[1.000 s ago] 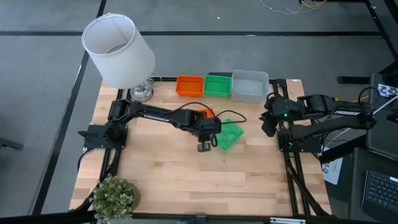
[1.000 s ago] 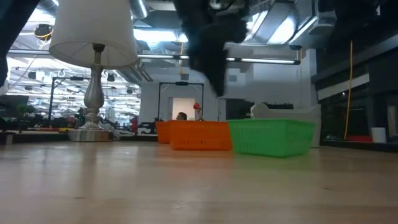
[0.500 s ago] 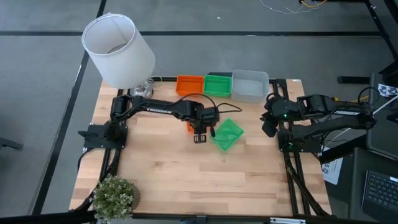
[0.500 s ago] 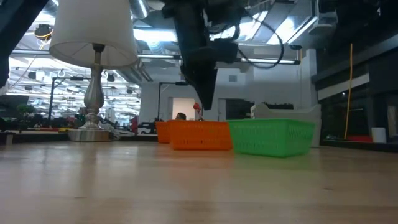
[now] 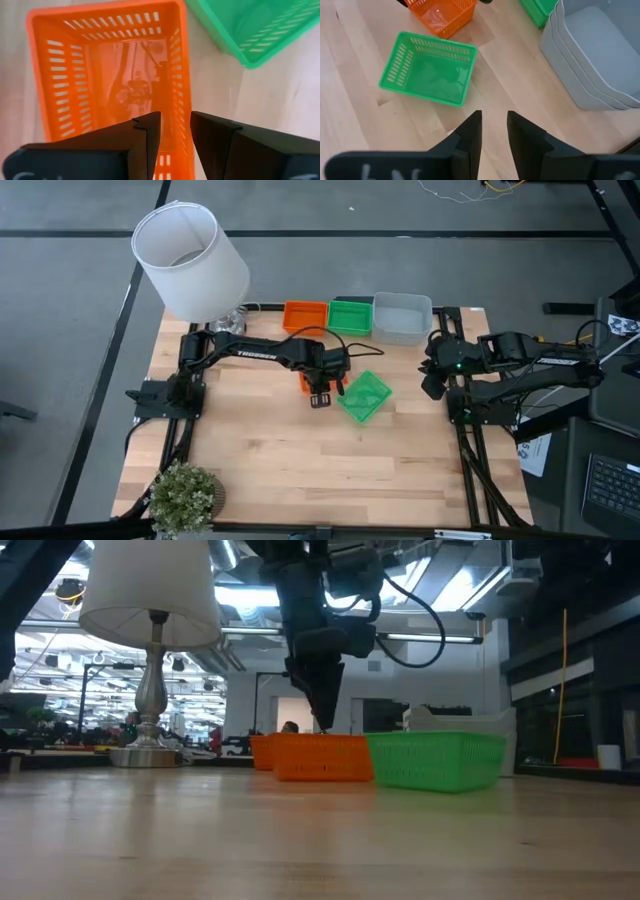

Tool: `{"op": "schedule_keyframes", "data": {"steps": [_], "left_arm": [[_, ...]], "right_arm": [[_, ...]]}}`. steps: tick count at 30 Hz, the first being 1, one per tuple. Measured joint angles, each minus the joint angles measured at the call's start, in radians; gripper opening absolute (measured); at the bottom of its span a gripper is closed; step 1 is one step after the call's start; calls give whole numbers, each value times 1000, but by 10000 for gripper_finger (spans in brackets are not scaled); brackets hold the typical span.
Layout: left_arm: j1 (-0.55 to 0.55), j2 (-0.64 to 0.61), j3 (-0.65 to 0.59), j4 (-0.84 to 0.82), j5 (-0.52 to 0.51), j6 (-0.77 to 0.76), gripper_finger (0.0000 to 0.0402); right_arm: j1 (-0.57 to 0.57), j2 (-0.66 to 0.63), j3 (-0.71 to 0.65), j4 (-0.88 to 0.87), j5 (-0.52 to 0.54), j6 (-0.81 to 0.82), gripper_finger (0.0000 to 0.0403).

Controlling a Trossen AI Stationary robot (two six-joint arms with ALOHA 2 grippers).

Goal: Stack baskets by color
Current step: Stack the bottom orange bin on the top of the stacked orange bins

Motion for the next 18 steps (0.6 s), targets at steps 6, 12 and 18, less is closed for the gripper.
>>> {"op": "schedule_keyframes", "data": {"steps": [6,12,18], "left_arm": [[-8,19,-1,2,15,-25,99],[-17,67,-2,1,9,-28,99],[-12,125,-2,22,-81,-11,92]], "right_arm": [[0,0,0,-1,1,-12,92],[0,0,0,-3,0,-12,92],[0,1,0,-3,0,-12,92]]}}
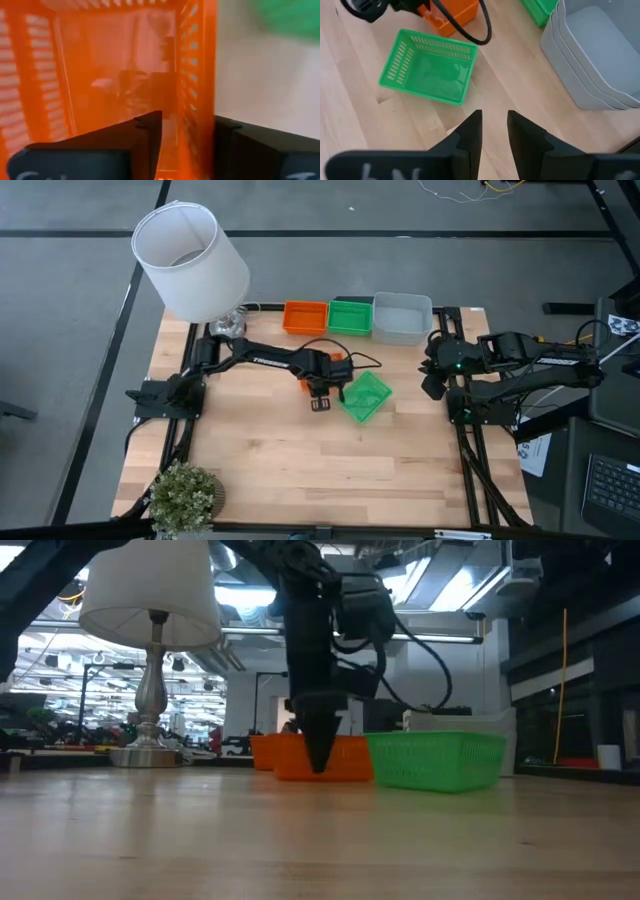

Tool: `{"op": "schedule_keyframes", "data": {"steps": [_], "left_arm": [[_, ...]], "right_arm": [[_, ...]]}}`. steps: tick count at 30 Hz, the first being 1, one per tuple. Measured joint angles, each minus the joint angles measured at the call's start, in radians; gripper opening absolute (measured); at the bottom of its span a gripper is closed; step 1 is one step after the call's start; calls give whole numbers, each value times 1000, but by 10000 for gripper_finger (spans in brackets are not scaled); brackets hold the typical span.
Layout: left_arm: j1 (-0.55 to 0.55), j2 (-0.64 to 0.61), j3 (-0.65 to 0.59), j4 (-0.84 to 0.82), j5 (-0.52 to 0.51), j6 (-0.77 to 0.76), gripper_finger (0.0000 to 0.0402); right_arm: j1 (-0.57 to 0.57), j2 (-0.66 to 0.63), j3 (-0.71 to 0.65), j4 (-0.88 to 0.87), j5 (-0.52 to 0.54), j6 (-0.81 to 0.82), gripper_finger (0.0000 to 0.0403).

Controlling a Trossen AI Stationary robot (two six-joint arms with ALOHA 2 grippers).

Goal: Stack baskets by color
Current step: Stack the bottom orange bin on the top of the stacked orange bins

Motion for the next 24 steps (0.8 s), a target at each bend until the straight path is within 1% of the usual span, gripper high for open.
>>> {"op": "schedule_keyframes", "data": {"steps": [1,4,5,9,12,14,17,18,20,22,24], "left_arm": [[1,3,0,-10,-21,17,81],[7,-7,1,-32,-59,49,21],[10,-20,0,-61,-65,51,11],[15,-98,36,-208,-106,62,2],[30,-160,69,-278,-206,156,1],[68,-184,90,-275,-267,254,1],[178,-195,94,-219,-226,434,0],[217,-189,94,-198,-211,470,0],[288,-179,94,-144,-195,506,0],[348,-180,93,-139,-206,508,0],[394,-183,93,-117,-193,524,0]], "right_arm": [[0,0,0,0,0,0,92],[0,0,0,0,-1,0,92],[0,0,0,0,-1,0,92],[0,0,0,0,-1,-2,92],[0,1,0,1,-1,-4,92],[0,1,0,3,0,-4,92],[0,3,-1,12,19,-28,92],[0,4,-1,14,28,-36,92],[-1,5,-1,19,40,-54,92],[-1,5,-1,24,41,-54,92],[-1,5,-1,26,41,-48,92]]}}
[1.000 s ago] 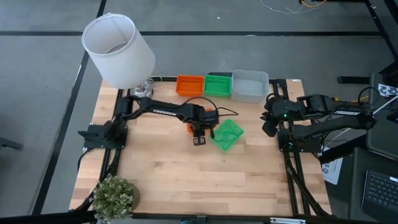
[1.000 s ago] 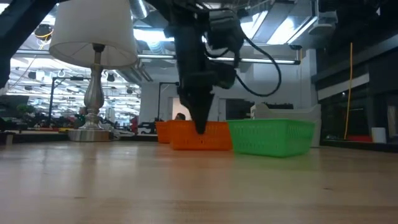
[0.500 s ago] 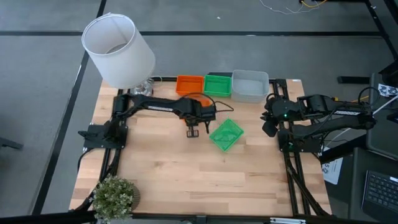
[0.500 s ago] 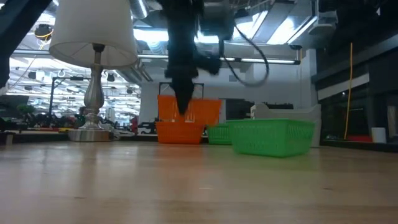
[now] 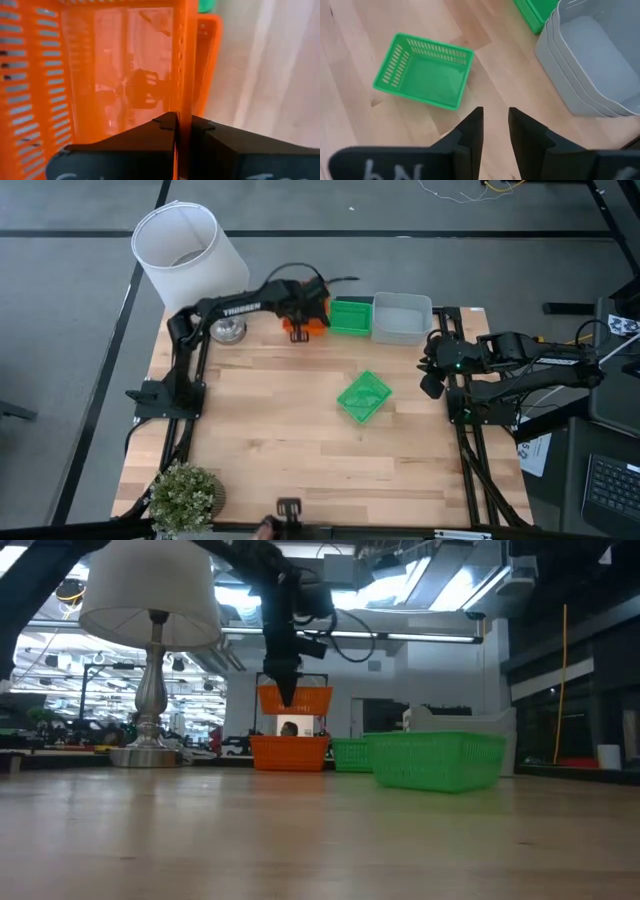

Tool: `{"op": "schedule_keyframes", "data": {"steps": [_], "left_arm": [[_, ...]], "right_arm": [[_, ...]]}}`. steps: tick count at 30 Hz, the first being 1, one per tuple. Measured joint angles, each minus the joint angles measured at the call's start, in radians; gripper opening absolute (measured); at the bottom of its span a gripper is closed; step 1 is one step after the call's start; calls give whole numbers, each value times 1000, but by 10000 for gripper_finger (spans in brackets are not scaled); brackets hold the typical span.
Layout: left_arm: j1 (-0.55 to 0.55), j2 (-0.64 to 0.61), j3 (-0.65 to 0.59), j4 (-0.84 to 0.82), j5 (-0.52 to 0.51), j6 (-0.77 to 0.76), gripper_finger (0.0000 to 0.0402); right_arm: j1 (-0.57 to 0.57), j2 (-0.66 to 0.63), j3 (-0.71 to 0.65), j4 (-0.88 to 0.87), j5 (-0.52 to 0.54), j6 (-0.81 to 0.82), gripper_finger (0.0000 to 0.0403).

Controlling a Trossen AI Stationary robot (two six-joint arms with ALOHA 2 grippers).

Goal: Stack baskets by color
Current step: Stack the bottom orange bin on the top of the stacked orange bins

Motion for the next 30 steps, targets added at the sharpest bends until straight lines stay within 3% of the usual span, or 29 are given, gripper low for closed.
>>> {"op": "schedule_keyframes", "data": {"steps": [6,27,30], "left_arm": [[98,-1,-5,-11,188,21,0],[117,24,-84,63,232,149,0],[117,24,-84,58,282,177,0]], "right_arm": [[0,0,0,3,1,20,92],[0,0,0,9,3,14,92],[0,0,0,9,3,16,92]]}}
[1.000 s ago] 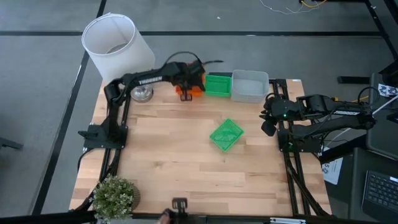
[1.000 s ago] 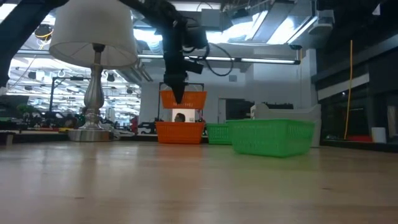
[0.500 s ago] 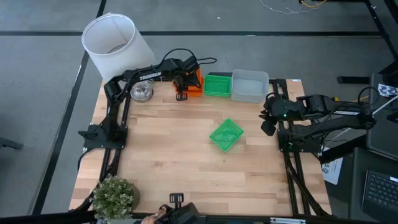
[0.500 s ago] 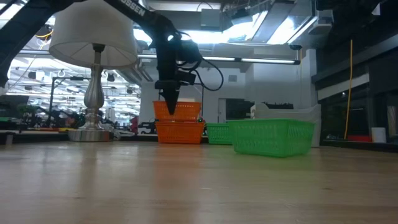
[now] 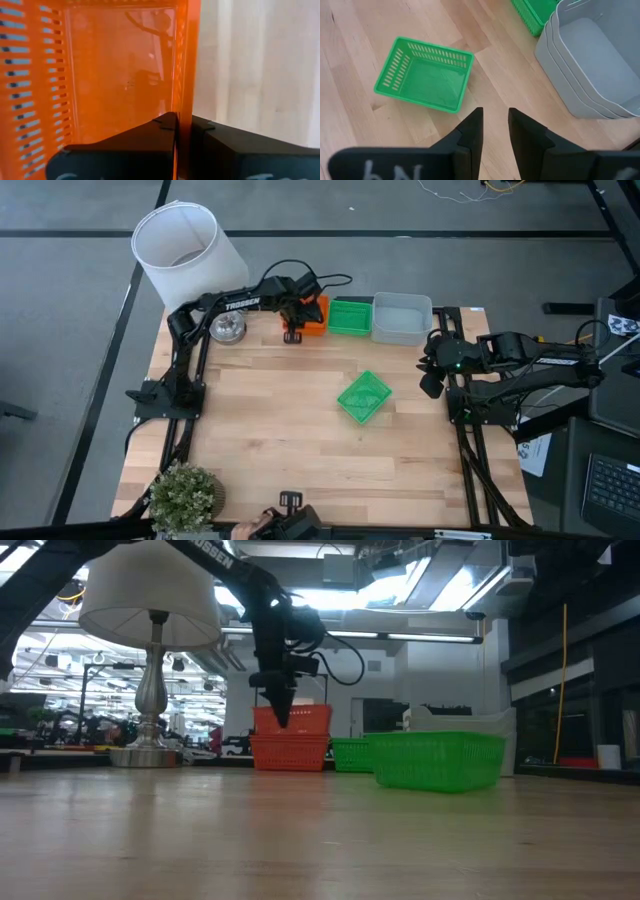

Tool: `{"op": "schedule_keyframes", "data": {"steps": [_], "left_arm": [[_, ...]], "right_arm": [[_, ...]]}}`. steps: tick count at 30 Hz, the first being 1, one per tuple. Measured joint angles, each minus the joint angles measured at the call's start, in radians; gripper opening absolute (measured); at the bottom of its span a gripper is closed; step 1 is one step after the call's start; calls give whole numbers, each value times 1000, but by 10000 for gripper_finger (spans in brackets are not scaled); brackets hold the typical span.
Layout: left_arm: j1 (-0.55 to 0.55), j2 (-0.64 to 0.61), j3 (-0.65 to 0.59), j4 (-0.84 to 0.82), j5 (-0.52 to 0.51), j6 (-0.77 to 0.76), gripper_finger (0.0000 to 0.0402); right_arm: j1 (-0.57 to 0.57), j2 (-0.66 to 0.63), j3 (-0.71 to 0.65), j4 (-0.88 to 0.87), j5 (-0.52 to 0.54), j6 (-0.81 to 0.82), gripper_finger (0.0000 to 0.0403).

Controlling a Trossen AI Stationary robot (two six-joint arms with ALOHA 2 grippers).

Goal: Stack baskets by color
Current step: Stack the bottom orange bin on the top of the stacked orange bins

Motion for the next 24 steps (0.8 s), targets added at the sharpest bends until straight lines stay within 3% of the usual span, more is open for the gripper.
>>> {"op": "schedule_keyframes", "data": {"steps": [9,19,24], "left_arm": [[0,0,0,-1,12,-13,9],[0,0,0,-4,9,-85,57],[-1,0,0,-12,-64,-93,83]], "right_arm": [[0,0,0,0,0,2,92],[0,0,0,0,-1,2,92],[0,0,0,0,-2,2,92]]}}
